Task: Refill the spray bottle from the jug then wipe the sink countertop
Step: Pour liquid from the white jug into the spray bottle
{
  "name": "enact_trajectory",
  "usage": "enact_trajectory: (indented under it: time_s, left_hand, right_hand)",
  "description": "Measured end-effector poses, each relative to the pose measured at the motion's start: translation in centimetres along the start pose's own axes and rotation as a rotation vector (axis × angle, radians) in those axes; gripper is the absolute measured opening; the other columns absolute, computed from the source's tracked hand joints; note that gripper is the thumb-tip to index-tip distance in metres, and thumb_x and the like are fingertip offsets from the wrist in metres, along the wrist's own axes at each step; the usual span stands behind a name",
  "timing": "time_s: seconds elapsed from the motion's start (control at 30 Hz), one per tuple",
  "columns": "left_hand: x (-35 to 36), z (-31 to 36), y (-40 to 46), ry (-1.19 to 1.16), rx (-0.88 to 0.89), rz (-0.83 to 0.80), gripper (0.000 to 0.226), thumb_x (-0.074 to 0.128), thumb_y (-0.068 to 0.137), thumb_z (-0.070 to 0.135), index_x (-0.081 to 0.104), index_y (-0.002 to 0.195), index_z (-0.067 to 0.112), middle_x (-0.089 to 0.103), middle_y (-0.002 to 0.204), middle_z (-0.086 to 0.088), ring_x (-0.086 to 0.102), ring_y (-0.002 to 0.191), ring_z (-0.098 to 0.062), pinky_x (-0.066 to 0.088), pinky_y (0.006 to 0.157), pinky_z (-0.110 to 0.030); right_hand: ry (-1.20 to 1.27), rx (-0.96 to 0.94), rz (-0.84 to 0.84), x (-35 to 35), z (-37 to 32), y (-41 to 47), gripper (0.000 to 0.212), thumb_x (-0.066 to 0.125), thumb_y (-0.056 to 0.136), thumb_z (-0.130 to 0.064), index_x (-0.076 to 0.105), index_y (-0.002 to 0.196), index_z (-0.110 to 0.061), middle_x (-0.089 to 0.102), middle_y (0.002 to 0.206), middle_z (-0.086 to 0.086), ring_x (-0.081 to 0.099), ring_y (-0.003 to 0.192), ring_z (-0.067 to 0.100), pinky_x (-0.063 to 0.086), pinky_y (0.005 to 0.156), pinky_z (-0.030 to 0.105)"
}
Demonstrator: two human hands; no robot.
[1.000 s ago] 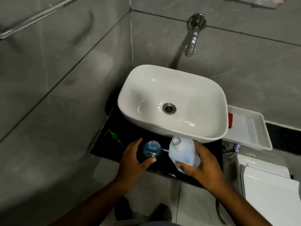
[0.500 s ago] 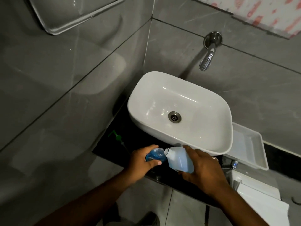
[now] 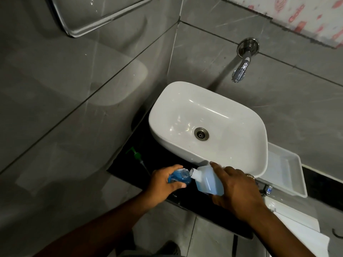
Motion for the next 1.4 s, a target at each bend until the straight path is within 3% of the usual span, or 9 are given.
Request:
enact_trajectory:
  time_s: [0.23, 0.5, 1.07, 1.4]
  left_hand:
    - [0.0, 0.1, 0.0, 0.002, -0.008, -0.005, 0.060, 0.083, 0.067, 0.016, 0.060, 0.122, 0.023, 0.069, 0.113, 0.001, 0.066, 0.102, -0.010, 0.053, 0.090, -0.024]
    - [-0.2, 0.5, 0.0, 0.012, -0.006, -0.007, 0.060, 0.082, 0.068, 0.015, 0.060, 0.124, 0.020, 0.069, 0.113, 0.001, 0.066, 0.102, -0.010, 0.052, 0.091, -0.021]
    - [-0.2, 0.8, -0.3, 0.006, -0.023, -0.003, 0.061, 0.082, 0.068, 0.014, 0.059, 0.124, 0.019, 0.069, 0.115, -0.004, 0.066, 0.104, -0.016, 0.054, 0.094, -0.035]
    - [-0.2, 0.9, -0.3, 0.007, -0.031, -0.012, 0.061, 0.082, 0.068, 0.014, 0.059, 0.125, 0.017, 0.069, 0.115, -0.004, 0.066, 0.104, -0.015, 0.054, 0.094, -0.036]
  right_hand:
    - [-0.016, -0.011, -0.024, -0.3, -0.4, 0.2, 0.092, 0.064, 0.072, -0.056, 0.017, 0.148, -0.033, 0.055, 0.129, -0.002, 0.053, 0.110, 0.021, 0.046, 0.093, 0.038]
    - [-0.084, -0.018, -0.036, -1.2, -0.9, 0.5, 0.093, 0.064, 0.070, -0.055, 0.017, 0.148, -0.033, 0.057, 0.119, 0.000, 0.055, 0.104, 0.024, 0.047, 0.088, 0.039]
    - [-0.164, -0.030, -0.056, -1.8, -1.3, 0.9, 0.099, 0.069, 0.067, -0.055, 0.014, 0.146, -0.033, 0.056, 0.118, 0.002, 0.055, 0.102, 0.024, 0.047, 0.088, 0.041]
    - [-0.161, -0.029, -0.064, -1.9, -1.5, 1.1, 0.101, 0.072, 0.067, -0.054, 0.012, 0.146, -0.033, 0.054, 0.119, 0.003, 0.053, 0.106, 0.024, 0.046, 0.092, 0.041]
Point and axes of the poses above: each hand's wrist, its own y-axis towards the middle knuckle, its own x-axis out of the palm, z = x × y, the point moved 6 cm from there along y, towards the middle knuckle
